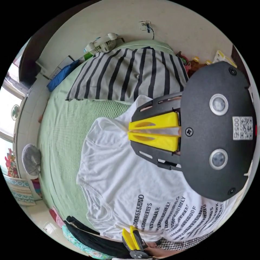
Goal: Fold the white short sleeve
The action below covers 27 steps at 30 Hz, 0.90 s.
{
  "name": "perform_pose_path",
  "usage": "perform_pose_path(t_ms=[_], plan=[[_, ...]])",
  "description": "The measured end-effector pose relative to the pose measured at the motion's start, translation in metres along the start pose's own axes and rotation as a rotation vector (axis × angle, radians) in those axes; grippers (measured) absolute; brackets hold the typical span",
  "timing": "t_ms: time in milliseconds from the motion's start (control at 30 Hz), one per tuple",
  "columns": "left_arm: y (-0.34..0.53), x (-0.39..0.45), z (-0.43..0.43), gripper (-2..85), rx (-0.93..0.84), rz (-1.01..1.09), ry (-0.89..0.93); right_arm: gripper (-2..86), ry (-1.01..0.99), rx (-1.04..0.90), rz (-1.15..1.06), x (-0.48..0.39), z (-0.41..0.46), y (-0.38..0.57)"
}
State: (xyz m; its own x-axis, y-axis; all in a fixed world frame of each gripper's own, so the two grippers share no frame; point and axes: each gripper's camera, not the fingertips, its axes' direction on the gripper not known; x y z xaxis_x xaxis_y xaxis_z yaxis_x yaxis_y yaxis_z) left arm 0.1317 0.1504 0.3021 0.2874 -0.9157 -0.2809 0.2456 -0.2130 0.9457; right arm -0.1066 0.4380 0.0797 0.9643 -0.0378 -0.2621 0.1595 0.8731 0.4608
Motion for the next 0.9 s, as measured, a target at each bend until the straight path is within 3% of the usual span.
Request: perform_pose_path(t_ms=[200, 367, 600, 900], plan=[[0.004, -0.005, -0.013, 12.1, 0.007, 0.001, 0.002, 0.7, 0.061, 0.015, 0.154, 0.062, -0.018, -0.03], [0.009, -0.011, -0.026, 12.0, 0.018, -0.002, 0.007, 3.1, -0.029, 0.031, 0.289, 0.1, -0.041, -0.033], [0.017, -0.019, -0.051, 9.4, 0.046, 0.005, 0.012, 5.4, -0.205, 0.03, 0.054, 0.023, -0.058, 0.04], [0.034, -0.056, -0.13, 2.2, 0.038, 0.011, 0.064, 5.2, -0.401, 0.032, -0.01, -0.047, -0.074, 0.131]])
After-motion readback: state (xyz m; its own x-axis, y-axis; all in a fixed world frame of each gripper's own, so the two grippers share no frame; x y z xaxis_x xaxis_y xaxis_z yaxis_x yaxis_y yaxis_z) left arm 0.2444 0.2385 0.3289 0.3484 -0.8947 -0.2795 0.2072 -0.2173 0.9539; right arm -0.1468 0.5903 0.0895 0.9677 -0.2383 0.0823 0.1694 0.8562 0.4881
